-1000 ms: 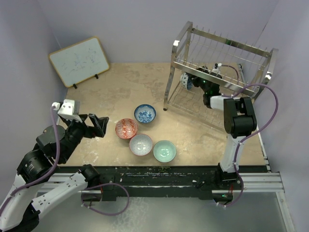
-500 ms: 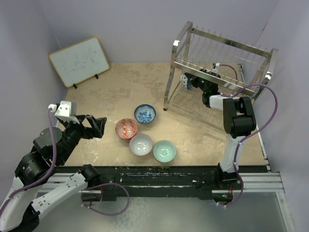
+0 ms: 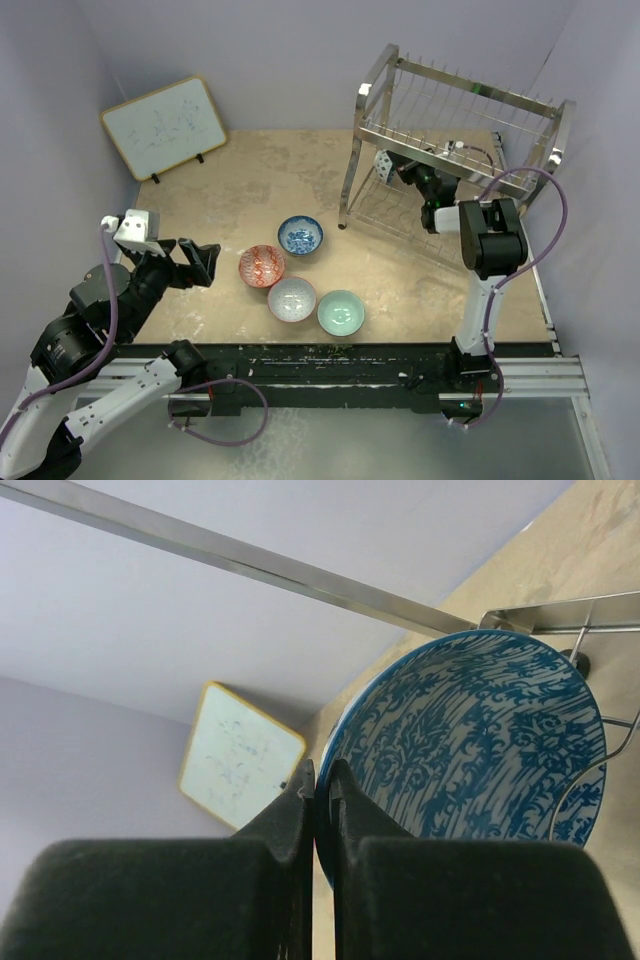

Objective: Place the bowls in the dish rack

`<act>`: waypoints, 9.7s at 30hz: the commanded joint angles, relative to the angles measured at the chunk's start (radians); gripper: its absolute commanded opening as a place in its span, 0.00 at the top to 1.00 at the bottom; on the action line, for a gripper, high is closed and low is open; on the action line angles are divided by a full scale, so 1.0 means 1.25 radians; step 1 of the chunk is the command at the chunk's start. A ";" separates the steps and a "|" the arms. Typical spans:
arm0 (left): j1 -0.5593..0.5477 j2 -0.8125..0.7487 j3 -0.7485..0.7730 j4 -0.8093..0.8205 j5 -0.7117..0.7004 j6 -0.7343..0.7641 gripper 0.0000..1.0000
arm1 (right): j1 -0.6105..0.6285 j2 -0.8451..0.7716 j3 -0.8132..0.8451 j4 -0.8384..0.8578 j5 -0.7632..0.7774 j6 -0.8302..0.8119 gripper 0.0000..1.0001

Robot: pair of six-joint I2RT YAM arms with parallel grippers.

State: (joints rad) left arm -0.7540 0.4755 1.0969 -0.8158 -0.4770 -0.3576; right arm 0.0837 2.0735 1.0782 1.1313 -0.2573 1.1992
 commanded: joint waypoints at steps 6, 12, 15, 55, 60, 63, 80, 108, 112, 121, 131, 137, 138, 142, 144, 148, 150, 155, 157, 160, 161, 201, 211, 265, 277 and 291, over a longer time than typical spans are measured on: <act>-0.003 0.003 0.010 0.006 -0.012 -0.004 0.01 | 0.004 0.033 -0.029 0.414 -0.073 0.211 1.00; -0.003 0.002 0.009 0.006 -0.013 -0.005 0.01 | 0.003 0.029 -0.044 0.481 -0.082 0.248 1.00; -0.002 0.004 0.006 0.007 -0.012 -0.006 0.01 | 0.002 0.035 -0.084 0.512 -0.077 0.278 1.00; -0.003 0.013 -0.029 0.031 0.010 -0.017 0.01 | -0.093 -0.055 -0.374 0.432 0.069 0.226 0.56; -0.003 0.008 -0.038 0.036 0.012 -0.018 0.01 | -0.093 -0.119 -0.384 0.324 0.095 0.185 0.52; -0.003 0.003 -0.044 0.038 0.014 -0.017 0.01 | -0.093 -0.150 -0.376 0.233 0.104 0.159 0.48; -0.003 -0.006 -0.048 0.039 0.013 -0.011 0.01 | -0.092 -0.252 -0.312 -0.128 0.162 0.041 0.23; -0.003 -0.031 -0.071 0.034 0.020 -0.024 0.01 | 0.068 -0.450 -0.178 -0.679 0.466 -0.313 0.06; -0.003 -0.033 -0.077 0.037 0.023 -0.029 0.01 | 0.078 -0.451 -0.169 -0.716 0.502 -0.352 0.09; -0.003 -0.049 -0.096 0.035 0.014 -0.034 0.01 | 0.079 -0.416 -0.136 -0.730 0.488 -0.396 0.30; -0.003 -0.052 -0.097 0.028 0.001 -0.021 0.01 | 0.079 -0.351 -0.088 -0.668 0.443 -0.428 0.38; -0.003 -0.055 -0.098 0.019 -0.012 -0.015 0.01 | 0.079 -0.279 0.003 -0.633 0.422 -0.435 0.42; -0.003 -0.056 -0.097 0.017 -0.013 -0.013 0.01 | 0.079 -0.268 0.014 -0.624 0.419 -0.437 0.42; -0.003 -0.058 -0.099 0.011 -0.020 -0.012 0.01 | 0.079 -0.223 0.051 -0.588 0.401 -0.441 0.43; -0.003 -0.060 -0.101 0.009 -0.023 -0.012 0.01 | 0.079 -0.200 0.070 -0.576 0.392 -0.443 0.43; -0.003 -0.063 -0.102 0.002 -0.030 -0.011 0.01 | 0.079 -0.157 0.103 -0.564 0.399 -0.442 0.43; -0.002 -0.065 -0.103 0.001 -0.032 -0.010 0.01 | 0.079 -0.138 0.118 -0.557 0.401 -0.443 0.44; -0.003 -0.066 -0.101 -0.002 -0.034 -0.010 0.01 | 0.079 -0.105 0.142 -0.543 0.417 -0.440 0.45; -0.003 -0.067 -0.099 -0.004 -0.036 -0.009 0.01 | 0.079 -0.108 0.140 -0.539 0.441 -0.439 0.45; -0.003 -0.070 -0.097 -0.006 -0.037 -0.009 0.01 | 0.079 -0.114 0.137 -0.542 0.466 -0.439 0.43; -0.002 -0.071 -0.096 -0.006 -0.037 -0.010 0.01 | 0.080 -0.119 0.133 -0.540 0.467 -0.442 0.42; -0.003 -0.030 -0.082 -0.017 -0.046 -0.083 0.01 | 0.393 -0.779 -0.376 -0.849 0.341 -0.383 0.22; -0.003 -0.014 -0.084 -0.007 -0.052 -0.083 0.01 | 0.620 -0.975 -0.424 -1.038 0.399 -0.303 0.25; -0.003 -0.056 -0.048 -0.074 -0.065 -0.102 0.01 | 1.020 -0.637 -0.211 -1.149 0.708 -0.127 0.96; -0.003 -0.039 -0.022 -0.071 -0.061 -0.099 0.01 | 0.717 -0.900 -0.377 -0.825 0.437 -0.239 1.00; -0.003 -0.023 0.016 -0.068 -0.058 -0.079 0.01 | 0.443 -0.824 -0.409 -0.497 0.093 -0.164 1.00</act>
State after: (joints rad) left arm -0.7540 0.4358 1.0687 -0.9230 -0.5453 -0.4767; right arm 0.7223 1.0237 0.5655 0.2550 0.0322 0.9428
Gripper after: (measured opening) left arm 0.992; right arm 0.084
